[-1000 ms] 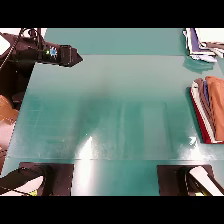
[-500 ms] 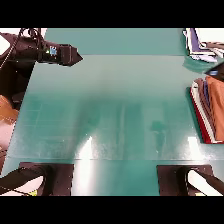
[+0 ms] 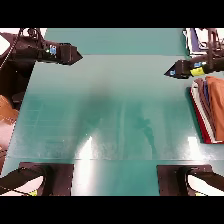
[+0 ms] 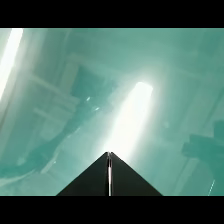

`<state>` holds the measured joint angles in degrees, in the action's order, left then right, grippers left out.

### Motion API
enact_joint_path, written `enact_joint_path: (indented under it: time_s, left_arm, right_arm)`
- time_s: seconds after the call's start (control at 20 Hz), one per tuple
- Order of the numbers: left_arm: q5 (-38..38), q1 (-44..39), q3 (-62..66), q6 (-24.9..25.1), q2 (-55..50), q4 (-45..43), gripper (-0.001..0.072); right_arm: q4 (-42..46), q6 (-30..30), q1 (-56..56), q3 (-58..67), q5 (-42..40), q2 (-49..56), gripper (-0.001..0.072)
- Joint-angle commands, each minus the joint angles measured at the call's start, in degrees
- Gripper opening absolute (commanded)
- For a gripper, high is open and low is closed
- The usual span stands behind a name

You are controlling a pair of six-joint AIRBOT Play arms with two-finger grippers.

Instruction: Fold the shirts.

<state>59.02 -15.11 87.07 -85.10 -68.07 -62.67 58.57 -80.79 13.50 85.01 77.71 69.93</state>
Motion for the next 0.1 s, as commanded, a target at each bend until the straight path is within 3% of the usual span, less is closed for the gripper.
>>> enact_joint_path:
  time_s: [0.0, 0.05]
  left_arm:
    - [-0.07, -0.02, 0.02, 0.00, -0.02, 0.00, 0.0028]
    - [-0.07, -0.02, 0.02, 0.00, -0.02, 0.00, 0.0028]
  right_arm:
    - [-0.07, 0.02, 1.55, 0.35, -0.17, 0.85, 0.0014]
    - [-0.07, 0.02, 1.46, 0.35, -0.13, 0.83, 0.0014]
